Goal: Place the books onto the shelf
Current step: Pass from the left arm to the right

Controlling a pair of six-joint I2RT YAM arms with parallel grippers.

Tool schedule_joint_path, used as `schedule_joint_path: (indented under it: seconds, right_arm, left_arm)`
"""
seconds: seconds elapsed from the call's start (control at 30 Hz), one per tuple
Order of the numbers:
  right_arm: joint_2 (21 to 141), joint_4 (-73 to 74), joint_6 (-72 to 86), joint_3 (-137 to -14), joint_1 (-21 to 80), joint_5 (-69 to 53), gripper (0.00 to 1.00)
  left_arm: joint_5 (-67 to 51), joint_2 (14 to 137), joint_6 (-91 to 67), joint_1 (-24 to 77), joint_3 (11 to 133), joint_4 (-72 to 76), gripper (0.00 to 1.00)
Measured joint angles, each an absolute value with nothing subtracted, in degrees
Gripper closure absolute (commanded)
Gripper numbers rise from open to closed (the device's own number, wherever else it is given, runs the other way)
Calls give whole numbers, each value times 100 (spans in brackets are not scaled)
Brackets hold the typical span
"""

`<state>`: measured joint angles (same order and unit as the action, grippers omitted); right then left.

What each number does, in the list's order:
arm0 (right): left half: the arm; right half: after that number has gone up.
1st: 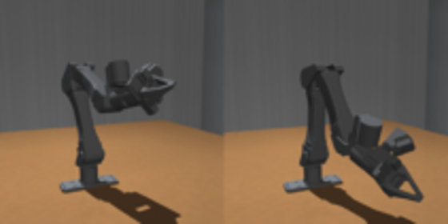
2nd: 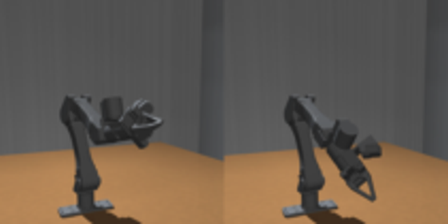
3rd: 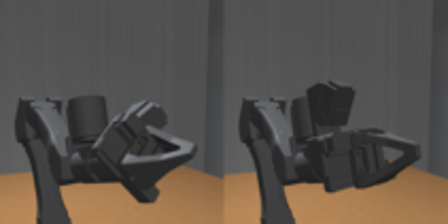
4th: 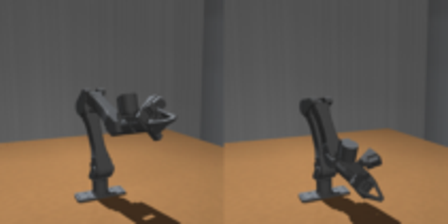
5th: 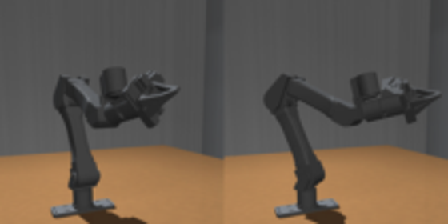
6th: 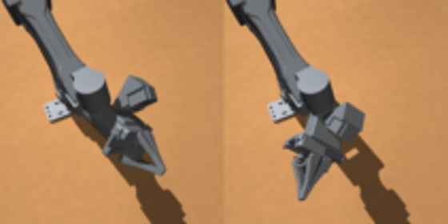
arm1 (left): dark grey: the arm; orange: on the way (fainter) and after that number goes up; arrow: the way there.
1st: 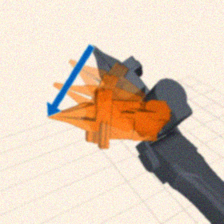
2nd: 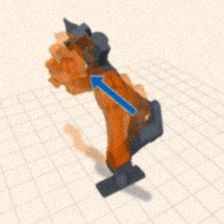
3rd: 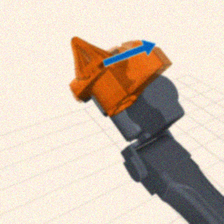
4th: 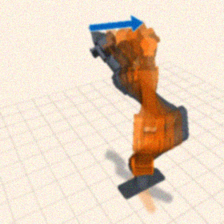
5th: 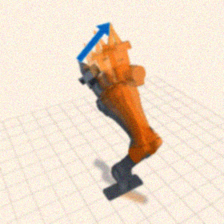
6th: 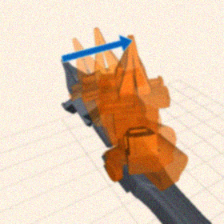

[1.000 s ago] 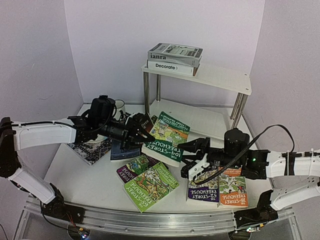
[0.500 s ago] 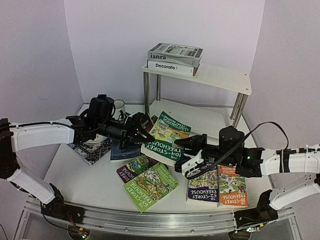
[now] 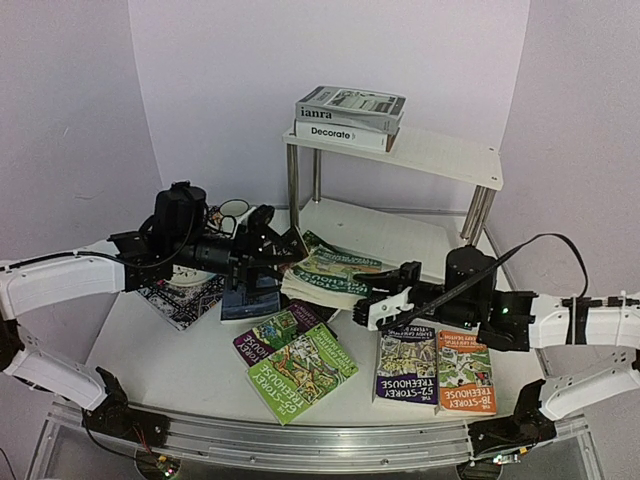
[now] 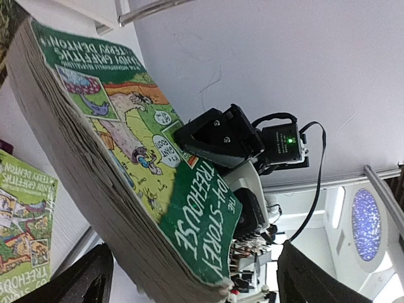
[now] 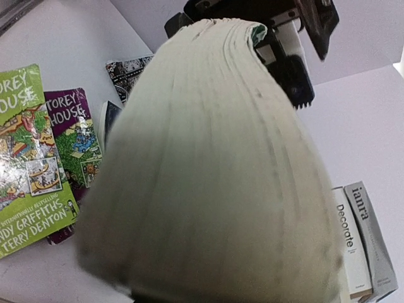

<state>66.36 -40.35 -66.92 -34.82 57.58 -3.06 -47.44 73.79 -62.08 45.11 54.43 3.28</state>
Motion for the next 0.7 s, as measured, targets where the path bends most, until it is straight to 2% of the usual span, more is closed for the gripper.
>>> schedule_joint_path:
  seconds: [0.17, 0.3, 0.53, 0.7]
  right_arm:
    - [6379, -3100, -5773, -3766, 5758, -32, 100]
    - [6368, -2417, -4815, -4148, 5771, 418, 100]
    - [6207, -1940, -3029, -4202, 5774, 1496, 100]
    - [6121, -1774, -1787, -4200, 5778, 2360, 100]
  left_arm:
    - [-3978, 6937, -5528, 4482, 5487, -81, 0]
    - [-2830, 6599, -4934, 4477, 5595, -737, 0]
    - [-979, 5455, -4400, 4466, 5375, -1216, 2]
    - [-129, 4869, -4207, 4466, 5138, -1271, 3]
